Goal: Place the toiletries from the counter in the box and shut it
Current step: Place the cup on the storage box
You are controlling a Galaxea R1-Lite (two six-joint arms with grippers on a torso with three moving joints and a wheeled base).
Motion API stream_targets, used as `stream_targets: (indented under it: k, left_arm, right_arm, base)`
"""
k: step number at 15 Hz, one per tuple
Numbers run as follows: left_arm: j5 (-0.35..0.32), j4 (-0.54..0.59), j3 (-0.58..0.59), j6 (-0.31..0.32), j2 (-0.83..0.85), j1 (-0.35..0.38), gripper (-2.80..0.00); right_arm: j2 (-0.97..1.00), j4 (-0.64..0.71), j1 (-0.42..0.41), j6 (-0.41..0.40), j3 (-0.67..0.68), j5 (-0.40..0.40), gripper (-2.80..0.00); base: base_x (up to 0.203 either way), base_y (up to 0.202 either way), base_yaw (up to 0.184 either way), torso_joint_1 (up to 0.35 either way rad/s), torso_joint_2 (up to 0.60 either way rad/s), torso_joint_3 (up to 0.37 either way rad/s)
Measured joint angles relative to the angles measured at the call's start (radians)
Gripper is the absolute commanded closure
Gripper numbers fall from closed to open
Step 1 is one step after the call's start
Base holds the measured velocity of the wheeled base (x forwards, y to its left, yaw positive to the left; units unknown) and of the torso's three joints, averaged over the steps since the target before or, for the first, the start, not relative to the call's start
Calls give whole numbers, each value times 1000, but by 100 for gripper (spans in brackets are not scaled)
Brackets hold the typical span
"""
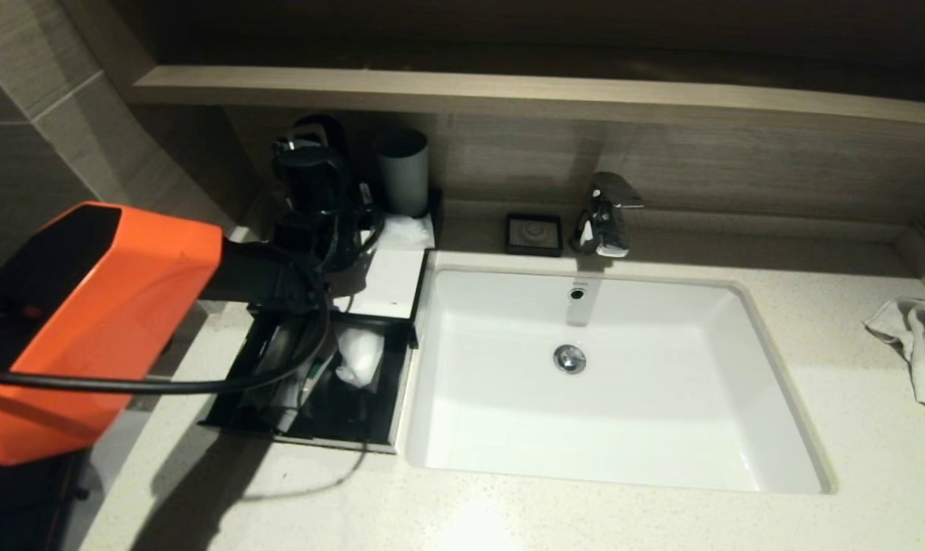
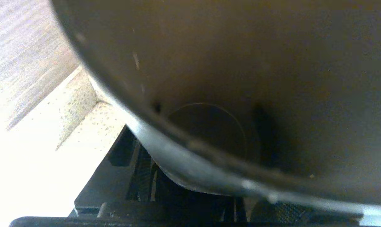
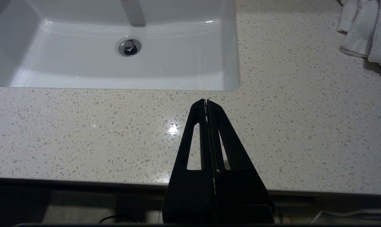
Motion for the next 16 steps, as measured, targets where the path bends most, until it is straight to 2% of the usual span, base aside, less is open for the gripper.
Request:
stream_targets:
  k: [7, 8, 16]
  left_arm:
    - [-6, -1, -4, 0, 14, 11, 0]
    - [-7, -1, -4, 0, 14, 12, -280]
    - [-7, -4, 5, -1, 16, 11, -280]
  right_arm:
    - [0, 0, 0, 0, 0, 0, 0]
    - [0, 0, 0, 0, 0, 0, 0]
    - [0, 0, 0, 0, 0, 0, 0]
  base:
    - [0, 0, 0, 0, 0, 0]
    - [0, 0, 0, 0, 0, 0]
    - [0, 0, 0, 0, 0, 0]
